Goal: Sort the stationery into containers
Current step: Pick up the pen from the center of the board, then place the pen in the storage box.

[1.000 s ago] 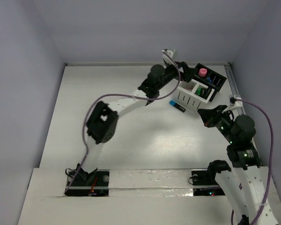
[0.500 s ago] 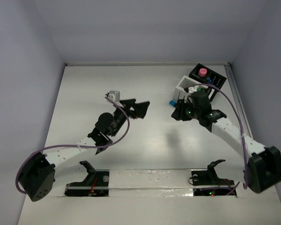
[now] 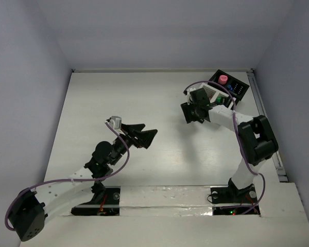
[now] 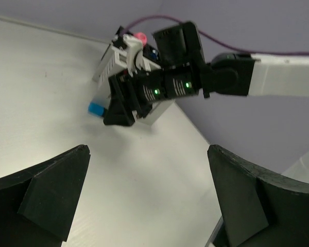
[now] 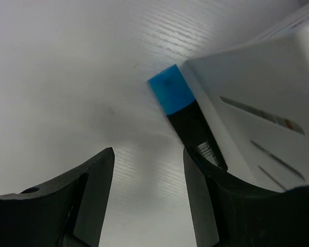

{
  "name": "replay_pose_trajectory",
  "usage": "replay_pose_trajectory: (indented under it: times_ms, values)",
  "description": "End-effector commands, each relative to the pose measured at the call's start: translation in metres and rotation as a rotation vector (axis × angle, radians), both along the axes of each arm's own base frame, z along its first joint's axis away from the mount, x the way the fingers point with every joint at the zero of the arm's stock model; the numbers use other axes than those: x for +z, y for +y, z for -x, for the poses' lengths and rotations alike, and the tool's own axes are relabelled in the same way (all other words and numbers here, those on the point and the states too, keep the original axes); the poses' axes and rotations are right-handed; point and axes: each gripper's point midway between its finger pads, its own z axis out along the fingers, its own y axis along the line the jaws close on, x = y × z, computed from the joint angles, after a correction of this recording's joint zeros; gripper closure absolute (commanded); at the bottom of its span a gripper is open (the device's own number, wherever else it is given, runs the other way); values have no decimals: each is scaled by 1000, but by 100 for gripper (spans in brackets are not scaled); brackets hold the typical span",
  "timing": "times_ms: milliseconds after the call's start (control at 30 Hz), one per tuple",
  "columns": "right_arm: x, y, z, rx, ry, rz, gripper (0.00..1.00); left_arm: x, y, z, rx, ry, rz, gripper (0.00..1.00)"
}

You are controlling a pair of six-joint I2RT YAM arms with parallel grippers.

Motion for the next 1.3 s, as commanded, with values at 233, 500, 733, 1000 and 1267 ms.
replay_pose_trajectory:
  times_ms: [233,500,733,1000,1267]
  values:
    - [2,-2,-50,102,-147,170,36,10,-16,28,-170,-89,37,2]
    - [-21,11,-49,121,-88,139,38,20,-9,35,-169,-143,57,2]
    - [-13,59,-11,163,-43,57,55,16,-12,35,-181,-132,58,2]
    - [-22,51,-13,119,-7,128,45,14,-11,34,-175,-126,59,2]
    - [-32,59,-11,184,62,66,45,12,-11,33,-168,-119,51,2]
